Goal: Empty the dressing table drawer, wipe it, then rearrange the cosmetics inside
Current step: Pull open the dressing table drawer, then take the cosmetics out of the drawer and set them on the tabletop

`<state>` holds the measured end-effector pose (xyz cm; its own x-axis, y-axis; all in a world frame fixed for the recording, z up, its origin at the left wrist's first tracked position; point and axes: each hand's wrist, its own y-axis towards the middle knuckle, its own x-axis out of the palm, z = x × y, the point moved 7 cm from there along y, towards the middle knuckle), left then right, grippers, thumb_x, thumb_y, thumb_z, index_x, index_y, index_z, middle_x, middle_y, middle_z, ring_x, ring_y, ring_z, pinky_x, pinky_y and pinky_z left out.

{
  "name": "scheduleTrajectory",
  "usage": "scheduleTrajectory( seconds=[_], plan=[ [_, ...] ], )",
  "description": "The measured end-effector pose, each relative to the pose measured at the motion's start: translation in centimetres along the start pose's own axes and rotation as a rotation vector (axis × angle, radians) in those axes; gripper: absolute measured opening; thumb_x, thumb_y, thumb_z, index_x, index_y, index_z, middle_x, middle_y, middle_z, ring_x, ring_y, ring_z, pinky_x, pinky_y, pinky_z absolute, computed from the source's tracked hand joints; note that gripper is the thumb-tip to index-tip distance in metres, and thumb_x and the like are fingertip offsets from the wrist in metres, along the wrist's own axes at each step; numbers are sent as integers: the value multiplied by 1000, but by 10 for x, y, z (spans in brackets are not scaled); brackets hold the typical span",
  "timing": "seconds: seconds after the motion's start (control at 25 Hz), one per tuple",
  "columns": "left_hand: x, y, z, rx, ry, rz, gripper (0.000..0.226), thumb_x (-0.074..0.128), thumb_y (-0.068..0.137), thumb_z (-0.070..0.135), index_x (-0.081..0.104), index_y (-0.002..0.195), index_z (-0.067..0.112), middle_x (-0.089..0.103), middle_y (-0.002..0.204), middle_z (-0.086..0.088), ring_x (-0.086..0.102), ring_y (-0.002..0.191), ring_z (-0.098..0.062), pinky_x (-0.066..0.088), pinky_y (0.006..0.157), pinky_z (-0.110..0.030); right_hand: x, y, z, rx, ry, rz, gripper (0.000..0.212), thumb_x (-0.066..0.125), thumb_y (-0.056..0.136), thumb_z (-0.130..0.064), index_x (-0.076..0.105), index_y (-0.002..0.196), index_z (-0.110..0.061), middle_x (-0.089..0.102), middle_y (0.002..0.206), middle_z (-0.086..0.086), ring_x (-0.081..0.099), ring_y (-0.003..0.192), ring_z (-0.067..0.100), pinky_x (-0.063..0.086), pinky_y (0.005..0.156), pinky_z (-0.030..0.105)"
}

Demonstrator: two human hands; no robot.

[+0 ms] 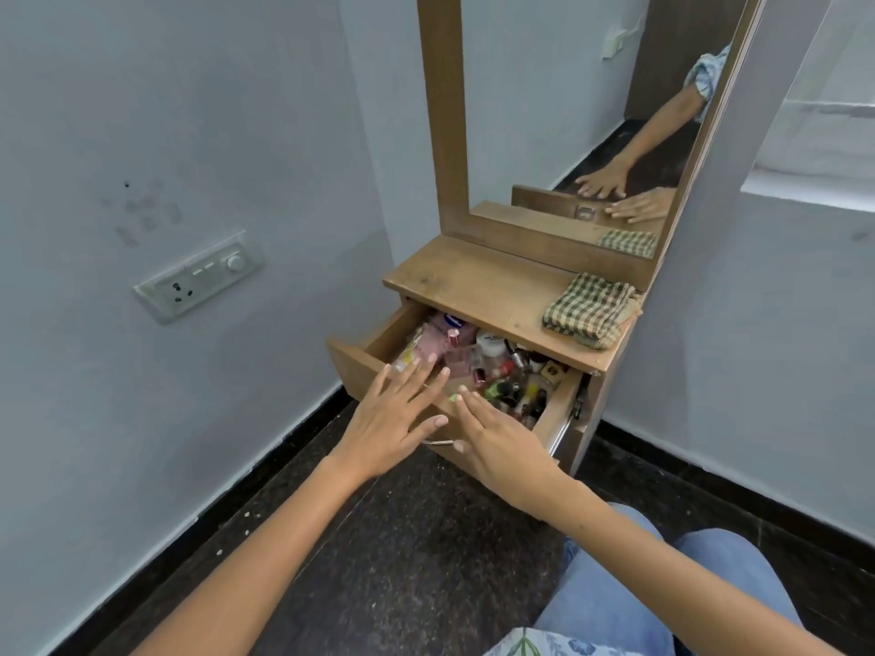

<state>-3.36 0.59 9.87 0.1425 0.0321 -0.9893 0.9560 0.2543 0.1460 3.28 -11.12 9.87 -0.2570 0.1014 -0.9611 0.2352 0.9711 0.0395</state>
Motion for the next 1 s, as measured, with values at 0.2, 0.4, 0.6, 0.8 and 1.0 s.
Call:
scheduleTrajectory(
  seconds=[0.2, 0.4, 0.6, 0.8, 1.0],
  plan=[
    [1, -21, -2, -84, -87, -20, 59, 12, 94, 59, 16, 149, 36, 6, 155, 9, 3, 141, -2, -7, 114, -30, 10, -5, -14, -23, 125, -15, 58, 36, 102, -21, 9, 152, -7, 8, 161, 7, 9, 148, 18, 16, 117, 26],
    [1, -44, -10, -99, -77, -60, 61, 9, 92, 62, 15, 148, 39, 4, 157, 9, 3, 141, 0, -5, 113, -32, 15, -15, -36, -48, 160, -44, 60, 37, 102, -23, 9, 152, -6, 7, 160, 8, 8, 148, 20, 18, 117, 31],
    [2, -66, -14, -118, -88, -85, 59, 8, 92, 65, 10, 147, 43, 3, 157, 11, 6, 144, -3, -5, 116, -33, 19, -26, -56, -89, 144, -54, 61, 35, 103, -28, 5, 152, -7, 2, 161, 8, 3, 148, 20, 12, 118, 30],
    [1, -88, -14, -147, -110, -80, 62, 7, 89, 67, 10, 146, 44, 3, 157, 11, 5, 143, -2, -1, 118, -35, 31, -36, -72, -143, 85, -100, 62, 29, 103, -33, 0, 151, -6, -6, 160, 10, -3, 148, 21, 5, 119, 31],
    [0, -94, -11, -160, -99, -91, 64, 6, 89, 66, 10, 148, 42, 1, 157, 11, 3, 143, -2, -7, 115, -32, 36, -39, -76, -158, -1, -88, 65, 27, 103, -37, -3, 150, -4, -8, 159, 14, -6, 148, 24, 5, 121, 35]
  ],
)
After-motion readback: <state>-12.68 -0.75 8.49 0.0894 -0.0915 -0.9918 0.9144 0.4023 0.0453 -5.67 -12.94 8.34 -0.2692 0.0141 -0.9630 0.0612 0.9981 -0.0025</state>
